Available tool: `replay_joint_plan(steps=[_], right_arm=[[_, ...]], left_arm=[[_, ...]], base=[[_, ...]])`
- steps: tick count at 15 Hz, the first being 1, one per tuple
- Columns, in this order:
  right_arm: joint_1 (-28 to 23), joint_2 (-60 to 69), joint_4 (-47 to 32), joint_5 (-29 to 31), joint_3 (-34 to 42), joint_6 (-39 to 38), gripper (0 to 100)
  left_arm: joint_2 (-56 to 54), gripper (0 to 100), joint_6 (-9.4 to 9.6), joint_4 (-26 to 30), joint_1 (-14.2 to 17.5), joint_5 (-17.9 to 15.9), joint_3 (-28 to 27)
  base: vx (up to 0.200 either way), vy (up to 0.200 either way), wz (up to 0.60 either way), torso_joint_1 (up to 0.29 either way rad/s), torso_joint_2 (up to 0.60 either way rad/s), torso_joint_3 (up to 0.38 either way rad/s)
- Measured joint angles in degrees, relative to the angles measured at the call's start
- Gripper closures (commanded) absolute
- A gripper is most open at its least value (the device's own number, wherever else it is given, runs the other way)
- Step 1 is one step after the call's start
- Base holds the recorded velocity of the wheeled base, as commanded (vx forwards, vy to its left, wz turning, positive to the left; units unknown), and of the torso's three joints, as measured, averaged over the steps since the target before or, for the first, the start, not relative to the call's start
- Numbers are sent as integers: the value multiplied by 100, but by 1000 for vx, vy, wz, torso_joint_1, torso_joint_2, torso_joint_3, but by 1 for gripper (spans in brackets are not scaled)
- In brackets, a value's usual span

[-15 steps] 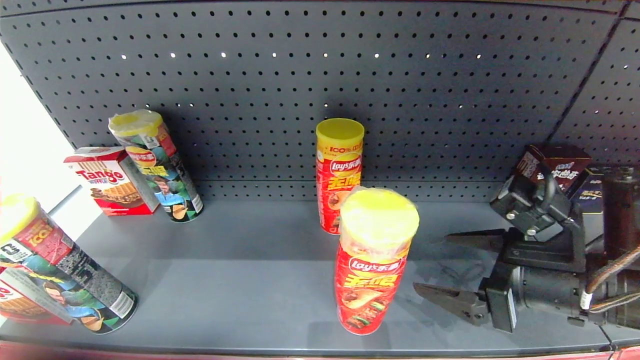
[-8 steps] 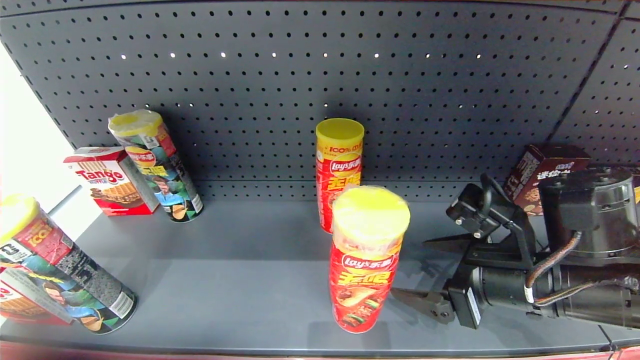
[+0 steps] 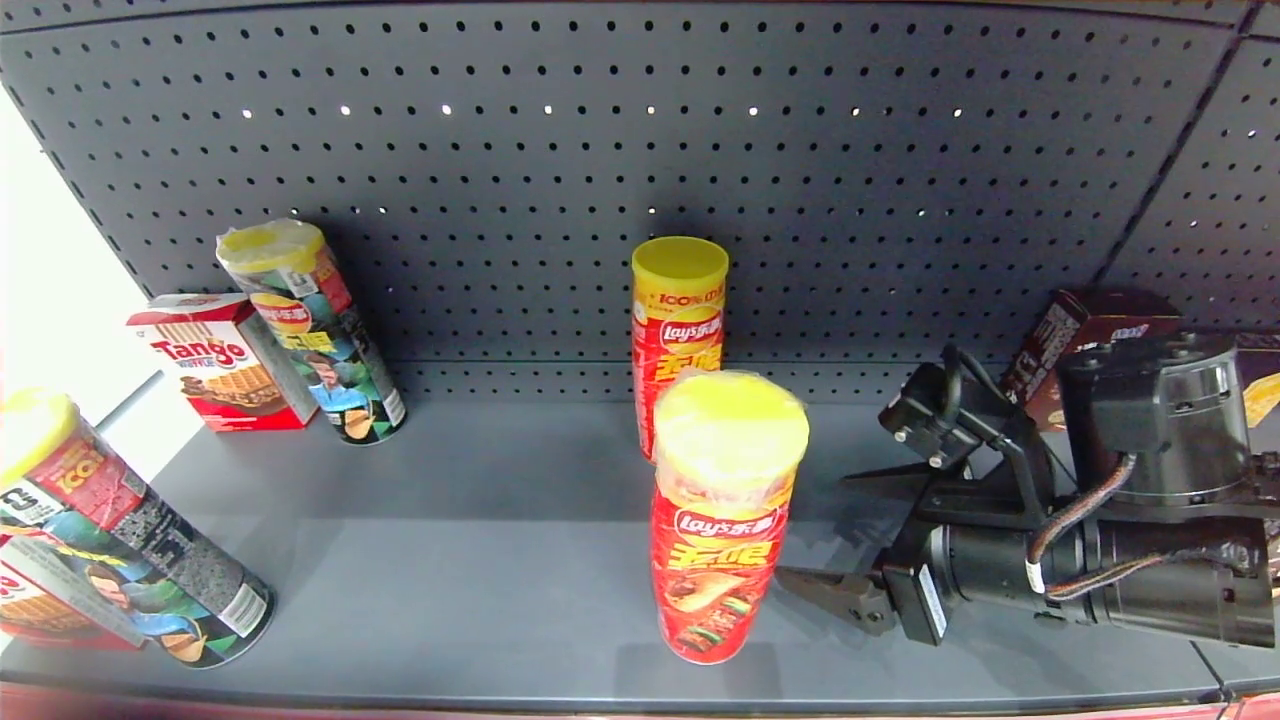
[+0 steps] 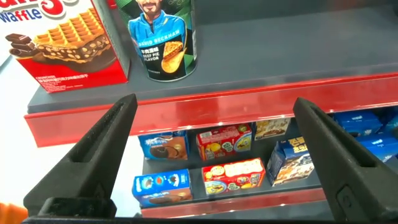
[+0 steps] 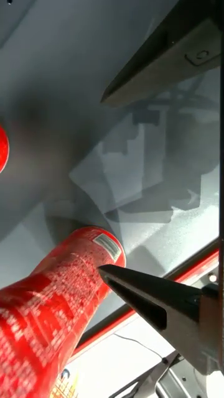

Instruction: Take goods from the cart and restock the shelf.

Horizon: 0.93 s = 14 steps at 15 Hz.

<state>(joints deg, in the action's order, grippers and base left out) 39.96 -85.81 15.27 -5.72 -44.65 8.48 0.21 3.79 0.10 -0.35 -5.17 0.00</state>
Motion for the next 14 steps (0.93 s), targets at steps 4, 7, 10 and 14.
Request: replay_joint_plan(steps=[4, 7, 10, 14], right_arm=[[55, -90, -1, -2, -105, 2, 0], [99, -171, -1, -5, -184, 0, 0], [173, -233, 7, 2, -236, 2, 0], [188, -263, 16, 4, -245, 2, 0]], left_arm=[[-2, 0, 0, 0, 0, -9, 0], [0, 0, 0, 0, 0, -9, 0], [0, 0, 0, 0, 0, -2, 0], [1, 0, 0, 0, 0, -7, 0]], base=[[0, 0, 0, 0, 0, 0], [0, 0, 0, 0, 0, 0], [0, 0, 0, 0, 0, 0], [0, 0, 0, 0, 0, 0]])
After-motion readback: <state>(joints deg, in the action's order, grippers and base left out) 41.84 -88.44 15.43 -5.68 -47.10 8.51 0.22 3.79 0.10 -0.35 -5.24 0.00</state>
